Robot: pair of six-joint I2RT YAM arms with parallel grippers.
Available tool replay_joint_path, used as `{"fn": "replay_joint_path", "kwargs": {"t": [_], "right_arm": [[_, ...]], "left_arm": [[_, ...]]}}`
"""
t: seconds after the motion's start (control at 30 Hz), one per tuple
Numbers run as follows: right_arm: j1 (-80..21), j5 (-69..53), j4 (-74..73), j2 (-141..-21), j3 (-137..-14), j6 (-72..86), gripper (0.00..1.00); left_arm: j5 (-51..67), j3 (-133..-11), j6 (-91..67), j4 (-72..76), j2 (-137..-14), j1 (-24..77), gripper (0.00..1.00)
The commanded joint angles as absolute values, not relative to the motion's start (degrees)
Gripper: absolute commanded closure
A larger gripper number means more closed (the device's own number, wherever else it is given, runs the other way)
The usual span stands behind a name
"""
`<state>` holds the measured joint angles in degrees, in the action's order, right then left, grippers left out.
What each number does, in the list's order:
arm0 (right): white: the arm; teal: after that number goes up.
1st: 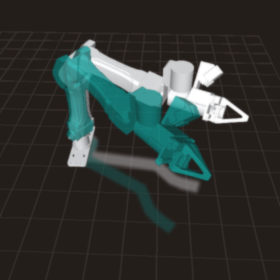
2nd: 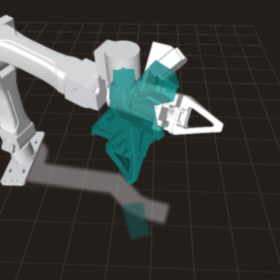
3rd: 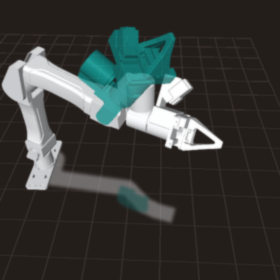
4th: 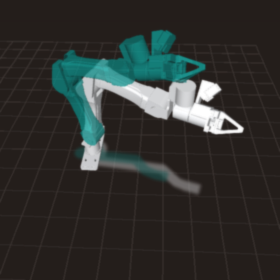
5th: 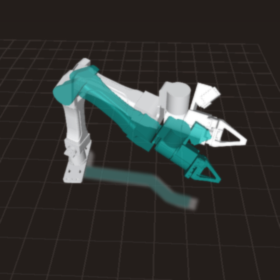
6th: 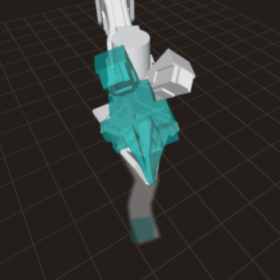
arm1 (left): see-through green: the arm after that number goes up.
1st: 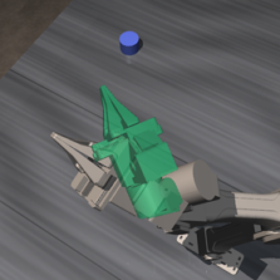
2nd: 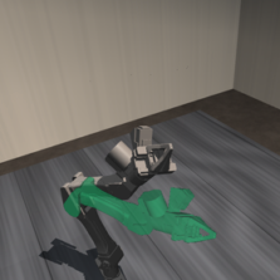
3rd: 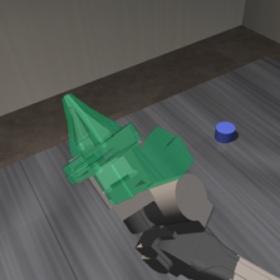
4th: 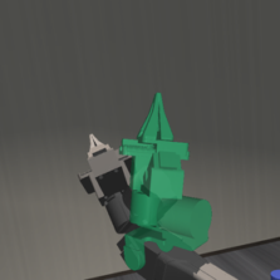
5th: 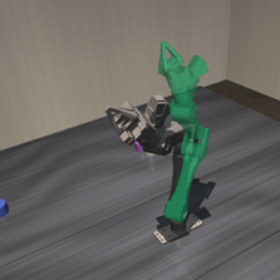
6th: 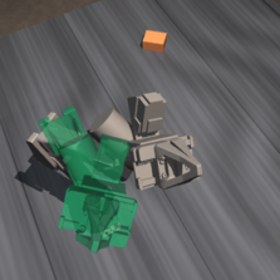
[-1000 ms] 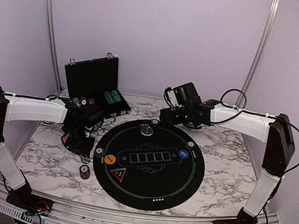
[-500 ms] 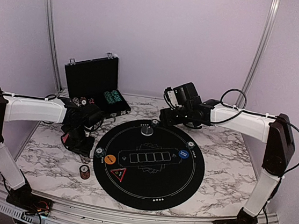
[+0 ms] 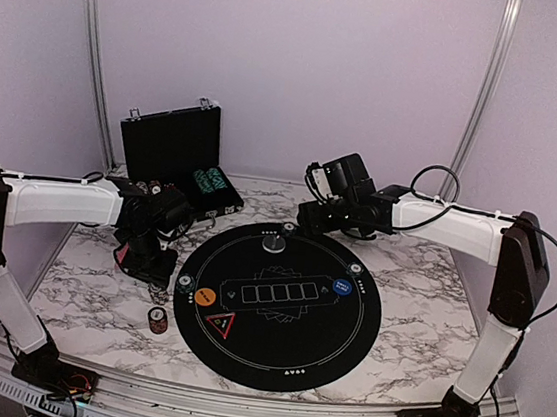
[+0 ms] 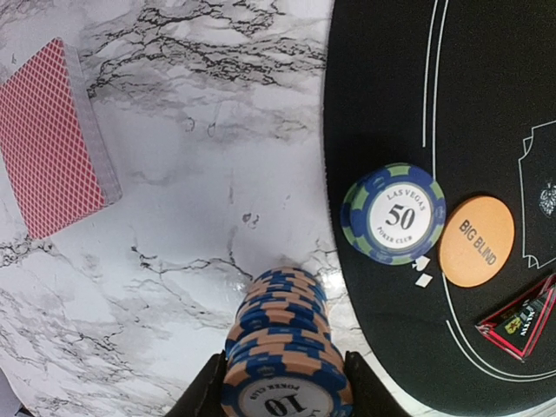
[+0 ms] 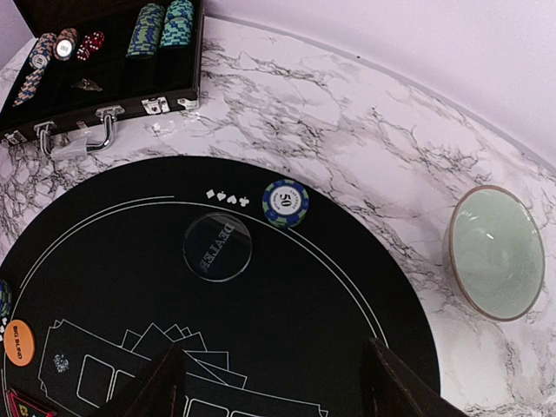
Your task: Distribute texas hold em gaming equipment
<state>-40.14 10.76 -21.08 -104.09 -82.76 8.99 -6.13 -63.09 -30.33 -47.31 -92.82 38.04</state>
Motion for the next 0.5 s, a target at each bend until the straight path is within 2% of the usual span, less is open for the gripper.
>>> {"fn": "replay_joint_path", "kwargs": {"t": [0.0, 0.47], "right_arm": [[-39.6, 11.6, -21.7, -101.6, -83.3, 9.6, 0.34], [-38.5, 12.2, -20.9, -98.6, -79.3, 10.0, 0.33]], "left_arm": [[-7.1, -66.0, -29.1, -50.1, -92.1, 38.3, 0.66], [-7.4, -76.4, -27.6, -53.0, -99.1, 40.7, 0.66]]}}
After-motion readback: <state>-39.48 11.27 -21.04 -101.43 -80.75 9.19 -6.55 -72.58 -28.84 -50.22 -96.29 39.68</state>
